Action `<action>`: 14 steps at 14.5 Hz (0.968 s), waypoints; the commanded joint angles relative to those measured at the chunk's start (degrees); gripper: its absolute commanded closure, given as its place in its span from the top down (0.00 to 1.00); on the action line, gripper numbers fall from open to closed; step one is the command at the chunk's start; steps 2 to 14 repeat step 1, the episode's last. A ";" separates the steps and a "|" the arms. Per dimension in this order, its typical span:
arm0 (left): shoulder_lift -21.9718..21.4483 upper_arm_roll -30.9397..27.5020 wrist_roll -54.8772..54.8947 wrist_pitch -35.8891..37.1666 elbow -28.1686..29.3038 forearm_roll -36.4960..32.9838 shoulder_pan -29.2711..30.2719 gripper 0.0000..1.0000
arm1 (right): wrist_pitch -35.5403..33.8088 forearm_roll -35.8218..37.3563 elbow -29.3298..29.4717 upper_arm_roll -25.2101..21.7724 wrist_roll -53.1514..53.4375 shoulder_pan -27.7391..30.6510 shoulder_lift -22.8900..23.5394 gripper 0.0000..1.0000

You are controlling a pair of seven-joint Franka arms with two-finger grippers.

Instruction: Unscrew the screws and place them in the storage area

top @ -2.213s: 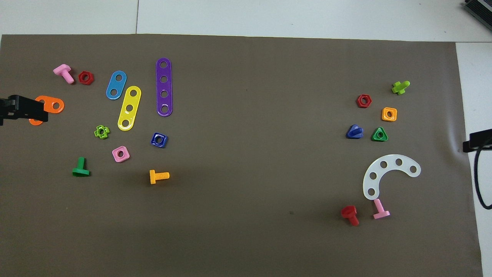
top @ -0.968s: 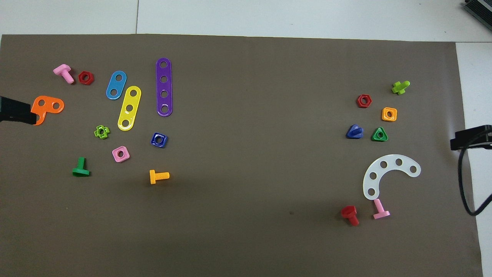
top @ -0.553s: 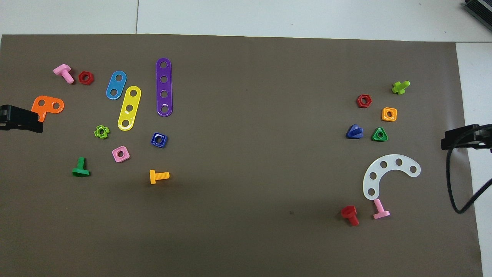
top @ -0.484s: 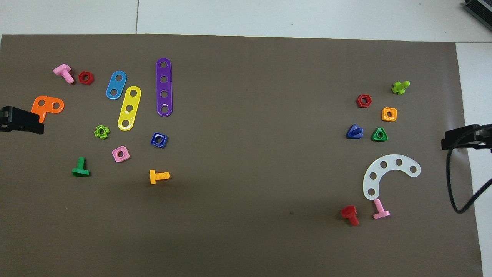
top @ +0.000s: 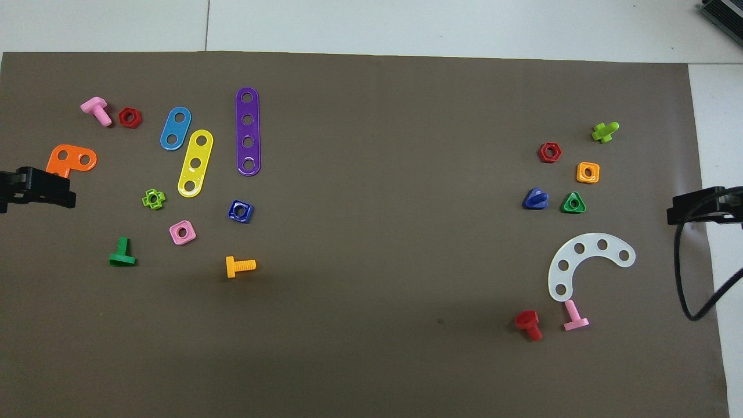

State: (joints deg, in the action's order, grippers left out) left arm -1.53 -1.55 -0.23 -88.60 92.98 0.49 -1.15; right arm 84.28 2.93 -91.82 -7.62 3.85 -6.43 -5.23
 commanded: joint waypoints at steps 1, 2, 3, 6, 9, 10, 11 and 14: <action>-2.25 -0.47 0.23 -1.49 2.56 0.30 0.00 1.00 | 1.15 0.41 -1.25 0.15 0.99 0.11 -0.92 1.00; -2.25 -0.47 0.23 -1.49 2.56 0.30 0.00 1.00 | 1.15 0.41 -1.25 0.15 0.99 0.11 -0.92 1.00; -2.25 -0.47 0.23 -1.49 2.56 0.30 0.00 1.00 | 1.15 0.41 -1.25 0.15 0.99 0.11 -0.92 1.00; -2.25 -0.47 0.23 -1.49 2.56 0.30 0.00 1.00 | 1.15 0.41 -1.25 0.15 0.99 0.11 -0.92 1.00; -2.25 -0.47 0.23 -1.49 2.56 0.30 0.00 1.00 | 1.15 0.41 -1.25 0.15 0.99 0.11 -0.92 1.00; -2.25 -0.47 0.23 -1.49 2.56 0.30 0.00 1.00 | 1.15 0.41 -1.25 0.15 0.99 0.11 -0.92 1.00; -2.25 -0.47 0.23 -1.49 2.56 0.30 0.00 1.00 | 1.15 0.41 -1.25 0.15 0.99 0.11 -0.92 1.00; -2.25 -0.47 0.23 -1.49 2.56 0.30 0.00 1.00 | 1.15 0.41 -1.25 0.15 0.99 0.11 -0.92 1.00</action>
